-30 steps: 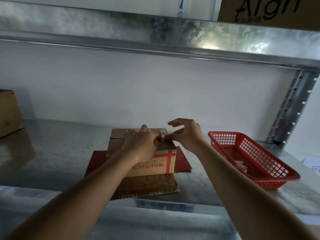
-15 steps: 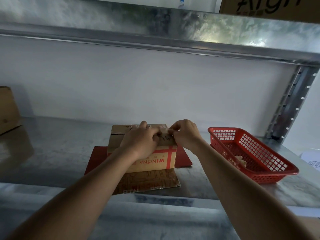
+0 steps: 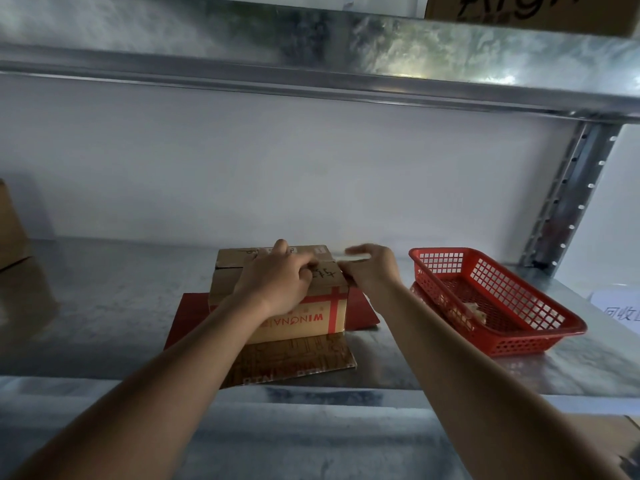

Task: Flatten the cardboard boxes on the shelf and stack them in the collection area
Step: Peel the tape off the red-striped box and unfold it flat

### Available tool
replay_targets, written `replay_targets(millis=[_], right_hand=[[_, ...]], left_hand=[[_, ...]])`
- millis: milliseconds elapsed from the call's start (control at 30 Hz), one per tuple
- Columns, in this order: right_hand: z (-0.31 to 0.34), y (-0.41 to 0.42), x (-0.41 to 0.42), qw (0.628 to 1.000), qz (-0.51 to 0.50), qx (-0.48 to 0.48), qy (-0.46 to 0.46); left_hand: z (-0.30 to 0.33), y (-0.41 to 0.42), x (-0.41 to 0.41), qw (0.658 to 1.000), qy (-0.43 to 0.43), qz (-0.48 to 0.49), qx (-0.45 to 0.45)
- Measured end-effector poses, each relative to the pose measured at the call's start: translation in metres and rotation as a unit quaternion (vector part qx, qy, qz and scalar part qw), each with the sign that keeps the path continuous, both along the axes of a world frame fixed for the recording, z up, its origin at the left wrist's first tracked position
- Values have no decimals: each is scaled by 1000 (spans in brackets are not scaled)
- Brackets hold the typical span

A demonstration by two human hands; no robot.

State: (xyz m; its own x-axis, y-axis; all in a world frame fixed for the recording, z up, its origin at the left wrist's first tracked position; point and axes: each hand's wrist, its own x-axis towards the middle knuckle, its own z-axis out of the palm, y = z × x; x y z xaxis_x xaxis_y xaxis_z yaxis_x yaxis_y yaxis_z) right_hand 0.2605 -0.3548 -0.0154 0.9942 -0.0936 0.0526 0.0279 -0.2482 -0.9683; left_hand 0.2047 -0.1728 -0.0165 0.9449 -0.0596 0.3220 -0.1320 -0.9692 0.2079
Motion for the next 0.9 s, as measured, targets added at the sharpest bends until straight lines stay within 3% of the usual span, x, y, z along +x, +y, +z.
replay_targets(millis=[167, 333, 433, 500, 600, 700, 900], right_hand=[[-5, -1, -3, 967, -52, -195, -156], [-1, 4, -8, 912, 15, -357, -203], [8, 3, -8, 898, 60, -386, -201], [11, 0, -7, 913, 73, -354, -189], [10, -9, -7, 961, 57, -220, -156], [5, -9, -7, 974, 32, -183, -127], [3, -3, -8, 995, 97, -28, 13]], left_hand=[[0, 0, 1, 1000, 3, 4, 4], [-1, 1, 2, 1000, 0, 0, 4], [-1, 0, 3, 1000, -2, 2, 6], [-1, 0, 4, 1000, 2, 2, 7], [-2, 0, 5, 1000, 1, -2, 8], [-2, 0, 5, 1000, -3, -5, 6], [-2, 3, 6, 1000, -11, -19, -7]])
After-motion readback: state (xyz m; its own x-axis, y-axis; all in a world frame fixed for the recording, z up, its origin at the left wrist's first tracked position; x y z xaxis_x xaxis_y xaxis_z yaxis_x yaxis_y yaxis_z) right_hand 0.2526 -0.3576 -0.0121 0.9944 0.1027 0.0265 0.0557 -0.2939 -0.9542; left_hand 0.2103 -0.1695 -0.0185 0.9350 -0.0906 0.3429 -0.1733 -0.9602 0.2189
